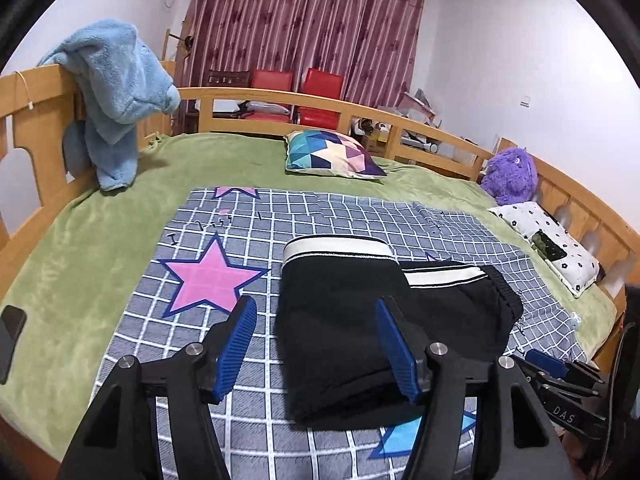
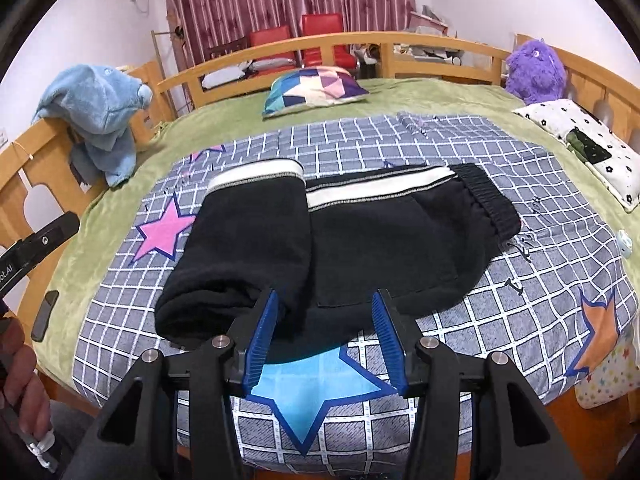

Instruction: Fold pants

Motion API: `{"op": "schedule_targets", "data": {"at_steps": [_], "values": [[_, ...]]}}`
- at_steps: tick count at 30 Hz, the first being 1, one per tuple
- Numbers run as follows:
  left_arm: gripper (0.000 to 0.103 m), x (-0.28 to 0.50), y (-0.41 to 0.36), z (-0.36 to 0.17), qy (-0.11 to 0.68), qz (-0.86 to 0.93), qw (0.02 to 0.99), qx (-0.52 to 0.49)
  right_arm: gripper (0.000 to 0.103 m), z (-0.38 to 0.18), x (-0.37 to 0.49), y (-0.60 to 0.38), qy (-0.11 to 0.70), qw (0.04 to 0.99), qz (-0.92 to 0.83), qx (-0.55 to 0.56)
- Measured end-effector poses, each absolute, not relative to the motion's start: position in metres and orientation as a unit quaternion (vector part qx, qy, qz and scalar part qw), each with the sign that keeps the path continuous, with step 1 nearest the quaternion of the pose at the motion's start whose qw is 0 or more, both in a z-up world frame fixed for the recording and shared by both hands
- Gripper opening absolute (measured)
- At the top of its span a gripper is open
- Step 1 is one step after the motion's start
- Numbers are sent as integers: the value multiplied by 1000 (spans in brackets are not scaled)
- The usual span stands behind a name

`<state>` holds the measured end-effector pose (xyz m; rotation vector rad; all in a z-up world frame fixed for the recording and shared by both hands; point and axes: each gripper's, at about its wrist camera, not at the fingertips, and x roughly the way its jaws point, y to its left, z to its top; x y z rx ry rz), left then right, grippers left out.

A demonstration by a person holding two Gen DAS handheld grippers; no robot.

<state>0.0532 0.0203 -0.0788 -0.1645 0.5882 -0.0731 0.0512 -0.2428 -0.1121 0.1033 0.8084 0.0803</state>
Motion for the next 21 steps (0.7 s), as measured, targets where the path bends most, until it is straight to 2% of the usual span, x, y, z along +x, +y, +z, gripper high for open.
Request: {"op": "schedule_targets", "data": {"at_steps": [6, 11, 17, 21], "values": [[60, 82, 13, -84, 295, -34, 953, -63, 48, -121, 82, -248, 397, 912, 54, 90], [60, 112, 17, -90, 326, -50, 940, -88, 48, -124, 112, -248, 394, 912, 51, 103], [60, 126, 24, -93, 340, -37, 932, -122, 48, -128, 159, -250, 418, 897, 84, 114], [60, 128, 26, -93, 342, -22, 933, -107, 48, -146, 198, -243, 453, 878, 121, 99]]}}
